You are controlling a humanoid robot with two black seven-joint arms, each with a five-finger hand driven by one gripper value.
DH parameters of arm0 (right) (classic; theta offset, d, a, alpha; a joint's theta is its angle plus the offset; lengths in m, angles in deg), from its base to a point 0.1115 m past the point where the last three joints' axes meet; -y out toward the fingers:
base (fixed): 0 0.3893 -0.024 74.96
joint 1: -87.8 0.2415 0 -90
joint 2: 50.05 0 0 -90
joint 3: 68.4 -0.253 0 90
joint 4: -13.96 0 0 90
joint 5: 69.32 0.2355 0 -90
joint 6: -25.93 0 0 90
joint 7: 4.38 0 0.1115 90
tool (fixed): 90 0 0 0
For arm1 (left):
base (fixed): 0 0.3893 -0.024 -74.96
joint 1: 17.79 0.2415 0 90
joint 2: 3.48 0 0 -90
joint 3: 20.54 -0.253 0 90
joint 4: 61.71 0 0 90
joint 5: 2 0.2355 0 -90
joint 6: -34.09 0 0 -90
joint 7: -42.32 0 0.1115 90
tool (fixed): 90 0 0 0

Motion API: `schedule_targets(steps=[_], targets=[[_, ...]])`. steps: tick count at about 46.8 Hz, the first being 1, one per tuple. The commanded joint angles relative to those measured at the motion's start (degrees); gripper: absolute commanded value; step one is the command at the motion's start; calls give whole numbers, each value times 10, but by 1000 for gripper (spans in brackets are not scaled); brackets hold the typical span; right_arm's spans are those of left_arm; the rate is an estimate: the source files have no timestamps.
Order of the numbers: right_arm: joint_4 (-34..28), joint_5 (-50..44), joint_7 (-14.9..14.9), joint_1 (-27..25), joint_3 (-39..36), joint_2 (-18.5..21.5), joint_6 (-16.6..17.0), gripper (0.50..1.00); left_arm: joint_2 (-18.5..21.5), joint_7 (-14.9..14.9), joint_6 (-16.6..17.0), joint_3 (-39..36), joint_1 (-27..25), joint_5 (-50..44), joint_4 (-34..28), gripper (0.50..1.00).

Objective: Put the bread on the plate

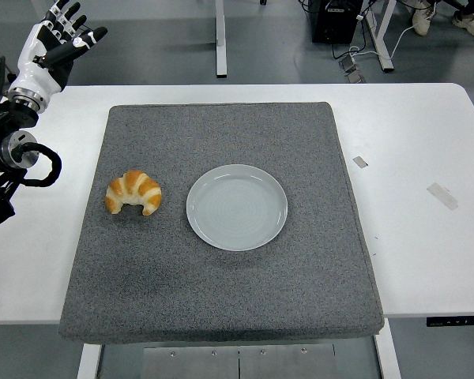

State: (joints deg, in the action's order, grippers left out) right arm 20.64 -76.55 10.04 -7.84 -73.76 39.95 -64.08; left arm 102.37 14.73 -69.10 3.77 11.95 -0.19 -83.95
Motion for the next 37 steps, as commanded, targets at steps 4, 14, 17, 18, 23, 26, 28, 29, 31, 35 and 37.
schedule_targets(steps=[4,14,17,18,23,26,28,29,31,35,37], targets=[[0,0,0,-1,0,0,0,1000,20,-1,-17,-50,-14,18,0,980],[0,0,0,0,0,0,0,1000,51,-2,-53,-96,-39,54,-1,980],[0,0,0,-1,0,0,0,1000,55,-2,-62,-103,-45,71,-2,978],[0,-1,0,-1,0,0,0,1000,57,-2,-65,-105,-47,79,-2,980],[0,0,0,0,0,0,0,1000,65,-3,-78,-114,-54,110,-6,978],[0,0,0,0,0,0,0,1000,67,-11,-82,-122,-56,135,-12,978],[0,0,0,-1,0,0,0,1000,73,-23,-82,-130,-59,156,-25,977],[0,0,0,-1,0,0,0,1000,76,-29,-82,-134,-61,165,-32,977],[0,0,0,0,0,0,0,1000,85,-41,-82,-143,-64,186,-50,977],[0,-1,0,0,0,0,0,1000,99,-51,-82,-160,-67,215,-80,975],[0,0,0,0,0,0,0,1000,102,-53,-82,-166,-71,229,-92,975]])
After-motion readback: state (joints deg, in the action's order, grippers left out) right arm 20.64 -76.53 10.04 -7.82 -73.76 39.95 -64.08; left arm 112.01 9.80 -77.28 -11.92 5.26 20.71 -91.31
